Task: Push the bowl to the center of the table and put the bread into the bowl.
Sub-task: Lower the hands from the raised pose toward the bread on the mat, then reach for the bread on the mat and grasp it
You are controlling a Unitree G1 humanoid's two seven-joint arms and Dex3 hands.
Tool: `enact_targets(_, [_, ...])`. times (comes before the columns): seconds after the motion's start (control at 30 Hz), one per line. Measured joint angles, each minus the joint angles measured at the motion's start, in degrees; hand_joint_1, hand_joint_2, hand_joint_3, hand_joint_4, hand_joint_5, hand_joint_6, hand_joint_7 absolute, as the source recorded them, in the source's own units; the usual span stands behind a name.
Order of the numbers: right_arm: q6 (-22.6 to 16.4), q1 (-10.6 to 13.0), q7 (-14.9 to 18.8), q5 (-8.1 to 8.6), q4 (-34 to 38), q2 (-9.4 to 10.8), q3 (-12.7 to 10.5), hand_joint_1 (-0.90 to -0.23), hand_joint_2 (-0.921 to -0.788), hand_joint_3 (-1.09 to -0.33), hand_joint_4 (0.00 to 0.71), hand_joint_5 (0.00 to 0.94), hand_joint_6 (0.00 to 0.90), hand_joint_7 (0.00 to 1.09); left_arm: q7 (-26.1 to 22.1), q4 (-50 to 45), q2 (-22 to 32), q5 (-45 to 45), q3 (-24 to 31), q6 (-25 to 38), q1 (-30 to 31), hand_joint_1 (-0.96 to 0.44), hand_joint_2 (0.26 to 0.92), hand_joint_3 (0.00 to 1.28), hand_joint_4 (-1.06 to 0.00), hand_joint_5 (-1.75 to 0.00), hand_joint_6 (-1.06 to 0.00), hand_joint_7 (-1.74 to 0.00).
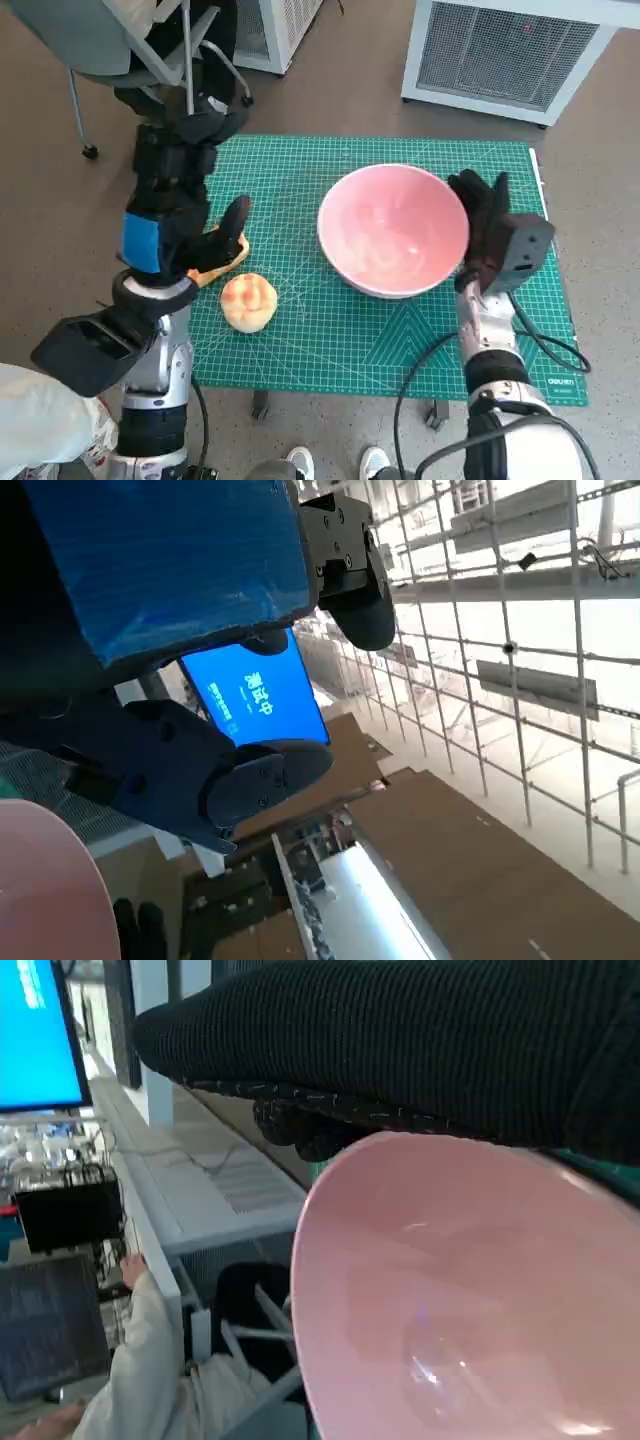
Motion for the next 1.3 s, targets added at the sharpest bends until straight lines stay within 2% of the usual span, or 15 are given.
enact_targets(0.17, [0.1, -0.5, 0.7, 0.24, 0.0, -0.5, -0.4, -0.491, -0.921, -0.818, 0.270, 0.004, 0.059, 0.52, 1.8, -2.0, 1.5, 2.7, 0.8, 2.1, 1.7, -0.28, 0.753, 0.63, 0.00, -0.83, 0.00, -1.04])
enact_targets(0.3, [-0.8, -0.7, 0.9, 0.32, -0.5, -1.4, -0.6, -0.477, -0.921, -0.815, 0.270, 0.004, 0.057, 0.53, 2.8, -5.1, 4.5, 4.5, 2.1, 7.2, 3.3, -0.27, 0.780, 0.57, 0.00, -0.79, 0.00, -1.00])
enact_targets(0.33, [-1.3, -0.9, 0.9, 0.31, -0.8, -1.8, -0.6, -0.477, -0.921, -0.814, 0.269, 0.004, 0.056, 0.53, 2.9, -5.9, 5.6, 5.0, 2.5, 8.8, 3.7, -0.27, 0.784, 0.56, 0.00, -0.77, 0.00, -1.00])
enact_targets(0.37, [-1.9, -1.0, 0.9, 0.29, -1.1, -2.0, -0.6, -0.485, -0.921, -0.808, 0.266, 0.002, 0.045, 0.55, 3.1, -6.5, 6.6, 5.8, 3.0, 10.1, 4.0, -0.27, 0.811, 0.49, -0.04, -0.69, -0.01, -0.96])
enact_targets(0.47, [-6.2, -1.1, 0.5, 0.08, -3.6, -2.7, -0.1, -0.502, -0.921, -0.799, 0.261, 0.001, 0.028, 0.58, 3.6, -8.6, 11.5, 10.9, 4.0, 16.1, 5.0, -0.27, 0.883, 0.33, -0.12, -0.47, -0.05, -0.84])
enact_targets(0.53, [-9.7, -1.1, 0.4, -0.25, -5.8, -2.9, 0.4, -0.510, -0.921, -0.797, 0.256, 0.001, 0.014, 0.60, 3.6, -9.4, 14.8, 13.9, 4.4, 20.3, 5.3, -0.27, 0.902, 0.28, -0.16, -0.36, -0.08, -0.74])
enact_targets(0.63, [-14.9, -1.1, 0.5, -1.81, -9.6, -3.3, 1.9, -0.510, -0.921, -0.790, 0.256, 0.002, 0.004, 0.62, 3.0, -10.3, 18.7, 17.0, 4.4, 26.8, 5.4, -0.29, 0.915, 0.24, -0.22, -0.17, -0.17, -0.49])
enact_targets(0.7, [-18.8, -1.1, 1.0, -2.40, -12.6, -3.6, 3.0, -0.512, -0.921, -0.785, 0.257, 0.004, 0.002, 0.63, 1.8, -10.7, 21.2, 18.8, 4.0, 31.1, 5.4, -0.31, 0.918, 0.22, -0.24, -0.11, -0.20, -0.39])
enact_targets(0.77, [-22.1, -0.7, 2.0, -2.82, -16.4, -3.9, 4.0, -0.519, -0.921, -0.779, 0.261, 0.006, 0.001, 0.64, 0.5, -10.8, 23.5, 20.7, 3.1, 34.6, 5.3, -0.33, 0.920, 0.19, -0.26, -0.05, -0.26, -0.24])
enact_targets(0.9, [-27.9, 0.7, 4.1, -3.67, -24.1, -4.4, 6.0, -0.527, -0.921, -0.765, 0.271, 0.010, 0.018, 0.66, -2.1, -10.6, 27.5, 24.1, 0.8, 40.1, 5.3, -0.36, 0.921, 0.16, -0.27, -0.01, -0.28, -0.13])
enact_targets(0.97, [-29.6, 1.7, 4.8, -4.19, -27.8, -4.5, 7.0, -0.527, -0.921, -0.762, 0.276, 0.012, 0.028, 0.66, -3.2, -10.3, 28.8, 25.4, -0.4, 41.9, 5.1, -0.36, 0.921, 0.16, -0.27, -0.01, -0.28, -0.11])
enact_targets(1.1, [-31.7, 3.8, 5.5, -5.49, -34.0, -4.8, 8.7, -0.553, -0.921, -0.751, 0.281, 0.014, 0.039, 0.67, -5.5, -9.2, 30.5, 27.3, -3.1, 44.9, 4.4, -0.35, 0.921, 0.16, -0.25, 0.00, -0.28, -0.08])
enact_targets(1.3, [-32.3, 6.7, 5.4, -8.29, -40.0, -5.4, 10.0, -0.572, -0.921, -0.740, 0.283, 0.013, 0.036, 0.67, -8.2, -7.9, 32.5, 30.8, -7.5, 48.5, 3.3, -0.37, 0.921, 0.17, -0.23, 0.00, -0.28, -0.06])
